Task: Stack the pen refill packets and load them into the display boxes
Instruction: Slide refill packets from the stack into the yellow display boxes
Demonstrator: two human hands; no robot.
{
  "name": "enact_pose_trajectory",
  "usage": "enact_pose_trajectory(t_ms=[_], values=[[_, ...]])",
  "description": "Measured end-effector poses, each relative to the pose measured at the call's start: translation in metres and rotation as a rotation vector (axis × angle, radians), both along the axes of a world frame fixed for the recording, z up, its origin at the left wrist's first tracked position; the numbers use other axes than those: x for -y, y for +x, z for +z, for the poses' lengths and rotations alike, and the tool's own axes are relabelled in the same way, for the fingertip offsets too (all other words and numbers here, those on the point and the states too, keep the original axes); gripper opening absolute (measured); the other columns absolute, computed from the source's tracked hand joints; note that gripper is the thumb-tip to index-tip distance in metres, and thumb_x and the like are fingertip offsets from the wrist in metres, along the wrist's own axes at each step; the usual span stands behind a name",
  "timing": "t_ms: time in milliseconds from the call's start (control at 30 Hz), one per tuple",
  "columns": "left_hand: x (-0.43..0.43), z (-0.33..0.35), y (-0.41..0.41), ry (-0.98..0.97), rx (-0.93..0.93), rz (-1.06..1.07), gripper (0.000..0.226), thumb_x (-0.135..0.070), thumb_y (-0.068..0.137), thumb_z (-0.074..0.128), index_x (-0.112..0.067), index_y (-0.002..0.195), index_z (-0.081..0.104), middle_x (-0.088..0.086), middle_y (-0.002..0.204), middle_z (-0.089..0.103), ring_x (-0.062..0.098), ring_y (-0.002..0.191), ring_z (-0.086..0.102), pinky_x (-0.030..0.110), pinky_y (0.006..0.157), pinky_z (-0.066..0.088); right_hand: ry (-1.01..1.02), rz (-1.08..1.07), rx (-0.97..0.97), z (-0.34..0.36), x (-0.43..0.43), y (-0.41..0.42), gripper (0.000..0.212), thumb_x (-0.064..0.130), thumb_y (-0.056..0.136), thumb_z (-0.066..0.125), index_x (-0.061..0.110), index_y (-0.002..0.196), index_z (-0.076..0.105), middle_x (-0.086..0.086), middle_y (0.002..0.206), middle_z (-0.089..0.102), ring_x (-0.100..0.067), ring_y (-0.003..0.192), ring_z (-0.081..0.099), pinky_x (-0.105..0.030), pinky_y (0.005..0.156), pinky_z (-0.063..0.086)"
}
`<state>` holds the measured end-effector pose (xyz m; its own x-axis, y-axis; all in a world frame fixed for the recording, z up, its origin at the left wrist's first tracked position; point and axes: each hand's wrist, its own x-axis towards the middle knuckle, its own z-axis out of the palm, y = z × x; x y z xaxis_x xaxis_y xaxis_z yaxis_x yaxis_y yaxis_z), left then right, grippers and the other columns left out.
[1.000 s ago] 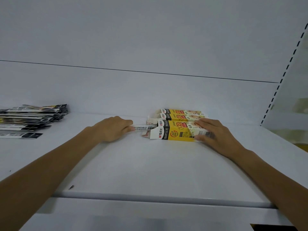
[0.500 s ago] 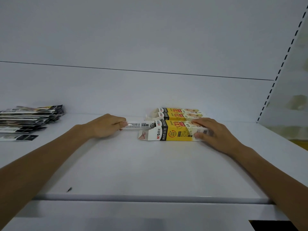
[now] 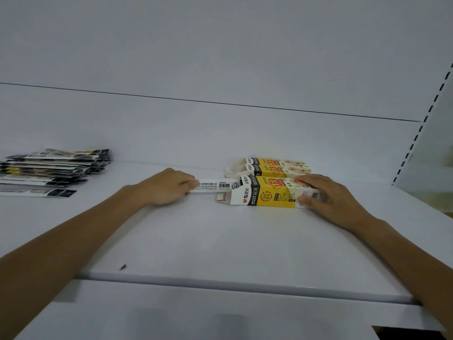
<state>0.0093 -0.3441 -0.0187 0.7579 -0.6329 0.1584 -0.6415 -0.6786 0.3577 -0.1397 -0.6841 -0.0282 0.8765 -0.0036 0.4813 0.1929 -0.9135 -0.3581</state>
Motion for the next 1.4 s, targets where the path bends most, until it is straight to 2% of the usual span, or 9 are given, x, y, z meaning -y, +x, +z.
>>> enact_pose_trajectory(t_ms=[133,267,400,600,767,900,1067,1233,1400], values=[[0.003,-0.004,0.002,-0.021,0.003,0.046,0.041,-0.039,0.099,0.032,-0.019,0.067,0.048,0.005,0.075,0.057,0.015,0.066,0.046,0.027,0.063,0.035,0.008,0.005,-0.008,0.0,0.0,0.0,0.045,0.029,0.085,0.065,0.027,0.128,0.054,0.018,0.125,0.047,-0.002,0.12,0.04,-0.019,0.097,0.031],[0.011,-0.002,-0.002,-0.033,0.005,-0.001,0.039,-0.037,0.099,0.033,-0.022,0.066,0.046,0.007,0.076,0.058,0.016,0.067,0.046,0.027,0.065,0.036,0.01,-0.005,-0.011,-0.001,0.001,0.001,0.045,0.028,0.085,0.065,0.024,0.129,0.053,0.016,0.126,0.047,-0.001,0.12,0.039,-0.017,0.098,0.029],[0.017,-0.001,-0.006,-0.021,-0.008,-0.039,0.037,-0.035,0.1,0.031,-0.02,0.069,0.045,-0.003,0.071,0.054,0.011,0.064,0.044,0.022,0.063,0.033,0.008,0.001,-0.011,0.0,0.001,0.001,0.045,0.026,0.085,0.065,0.023,0.129,0.054,0.012,0.128,0.049,-0.004,0.121,0.041,-0.017,0.098,0.029],[0.028,-0.002,-0.009,0.032,0.053,-0.058,0.037,-0.038,0.1,0.027,-0.011,0.078,0.04,0.0,0.064,0.041,0.017,0.061,0.037,0.027,0.058,0.03,0.009,-0.006,-0.016,-0.002,0.001,0.003,0.046,0.028,0.086,0.064,0.023,0.13,0.053,0.008,0.132,0.049,-0.008,0.125,0.04,-0.02,0.1,0.03],[0.029,-0.002,-0.01,0.068,0.076,-0.053,0.035,-0.039,0.1,0.025,-0.014,0.078,0.036,0.0,0.063,0.039,0.017,0.059,0.035,0.029,0.058,0.029,0.011,-0.015,0.001,-0.002,0.001,0.003,0.046,0.029,0.085,0.065,0.025,0.129,0.054,0.015,0.127,0.048,0.0,0.12,0.038,-0.014,0.095,0.028],[0.032,-0.006,-0.009,0.069,0.071,-0.041,0.029,-0.035,0.101,0.027,-0.015,0.084,0.04,0.001,0.068,0.045,0.02,0.067,0.041,0.032,0.064,0.033,0.025,-0.009,0.002,-0.001,-0.001,0.001,0.044,0.029,0.084,0.065,0.026,0.127,0.055,0.019,0.124,0.047,0.002,0.118,0.038,-0.001,0.089,0.026],[0.02,-0.007,-0.003,-0.004,-0.008,0.001,0.027,-0.034,0.1,0.032,-0.013,0.088,0.045,0.005,0.075,0.05,0.021,0.071,0.044,0.032,0.065,0.034,0.062,0.0,-0.023,0.001,-0.001,0.001,0.045,0.029,0.085,0.065,0.026,0.128,0.054,0.017,0.125,0.048,0.0,0.119,0.039,-0.016,0.096,0.029],[0.033,-0.006,-0.01,0.008,0.072,-0.037,0.025,-0.029,0.1,0.035,-0.013,0.082,0.039,0.0,0.066,0.042,0.021,0.068,0.039,0.028,0.059,0.03,0.056,0.009,-0.033,0.001,-0.002,0.001,0.046,0.028,0.085,0.065,0.024,0.129,0.053,0.011,0.13,0.05,-0.003,0.121,0.039,-0.017,0.098,0.029],[0.041,-0.003,-0.015,0.042,0.192,-0.064,0.026,-0.028,0.1,0.032,-0.015,0.078,0.036,0.014,0.08,0.055,0.029,0.077,0.046,0.036,0.068,0.036,0.034,-0.001,-0.026,0.001,-0.004,0.002,0.046,0.027,0.086,0.064,0.022,0.13,0.052,0.008,0.134,0.049,-0.004,0.123,0.037,-0.015,0.096,0.026]])
